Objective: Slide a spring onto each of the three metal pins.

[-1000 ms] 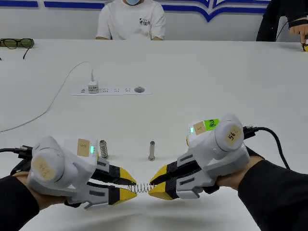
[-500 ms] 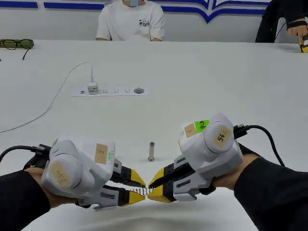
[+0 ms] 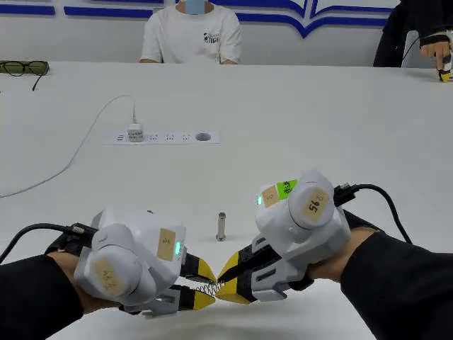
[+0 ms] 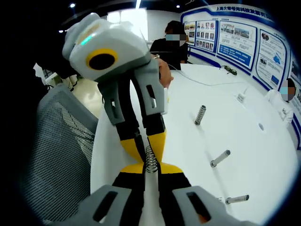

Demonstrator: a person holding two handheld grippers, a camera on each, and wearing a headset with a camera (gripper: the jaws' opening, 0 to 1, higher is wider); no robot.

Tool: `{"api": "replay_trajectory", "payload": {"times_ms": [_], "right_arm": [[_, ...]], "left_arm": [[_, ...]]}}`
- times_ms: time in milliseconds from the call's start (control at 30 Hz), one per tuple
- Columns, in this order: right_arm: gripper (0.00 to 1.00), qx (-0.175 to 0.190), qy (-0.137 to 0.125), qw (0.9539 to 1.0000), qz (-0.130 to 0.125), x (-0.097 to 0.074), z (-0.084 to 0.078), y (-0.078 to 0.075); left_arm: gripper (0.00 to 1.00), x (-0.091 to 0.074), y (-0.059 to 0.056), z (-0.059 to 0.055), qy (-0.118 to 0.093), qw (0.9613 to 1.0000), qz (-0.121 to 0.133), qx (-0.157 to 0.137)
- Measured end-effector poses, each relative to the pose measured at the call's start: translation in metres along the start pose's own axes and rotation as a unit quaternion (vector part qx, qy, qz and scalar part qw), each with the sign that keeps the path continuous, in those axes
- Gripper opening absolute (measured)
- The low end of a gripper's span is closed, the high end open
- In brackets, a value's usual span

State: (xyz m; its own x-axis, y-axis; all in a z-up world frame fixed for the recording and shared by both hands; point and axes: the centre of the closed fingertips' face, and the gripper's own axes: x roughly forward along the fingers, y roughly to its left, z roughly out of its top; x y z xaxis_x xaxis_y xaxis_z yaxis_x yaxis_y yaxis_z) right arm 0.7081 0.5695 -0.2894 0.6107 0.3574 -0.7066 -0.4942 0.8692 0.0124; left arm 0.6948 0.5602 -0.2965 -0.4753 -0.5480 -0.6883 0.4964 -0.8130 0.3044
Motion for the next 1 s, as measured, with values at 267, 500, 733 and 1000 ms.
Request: {"api": "replay_trajectory", "payload": {"times_ms": [267, 500, 733, 1000], "right_arm": [[0.11, 0.005, -0.011, 0.9999, -0.007, -0.002, 0.003, -0.002], [0.11, 0.010, -0.021, 0.9997, -0.010, -0.003, 0.008, -0.003], [0.12, 0.019, -0.036, 0.9990, -0.018, -0.004, 0.013, -0.007], [0.12, 0.027, -0.042, 0.9984, -0.027, -0.011, 0.012, -0.011]], "left_arm": [[0.10, -0.001, 0.003, 0.000, -0.013, 0.9993, 0.011, -0.033], [0.10, -0.001, 0.006, 0.000, -0.022, 0.9984, 0.020, -0.049], [0.10, -0.005, 0.012, -0.001, -0.037, 0.9963, 0.033, -0.070], [0.10, -0.010, 0.020, -0.005, -0.049, 0.9927, 0.049, -0.099]]}}
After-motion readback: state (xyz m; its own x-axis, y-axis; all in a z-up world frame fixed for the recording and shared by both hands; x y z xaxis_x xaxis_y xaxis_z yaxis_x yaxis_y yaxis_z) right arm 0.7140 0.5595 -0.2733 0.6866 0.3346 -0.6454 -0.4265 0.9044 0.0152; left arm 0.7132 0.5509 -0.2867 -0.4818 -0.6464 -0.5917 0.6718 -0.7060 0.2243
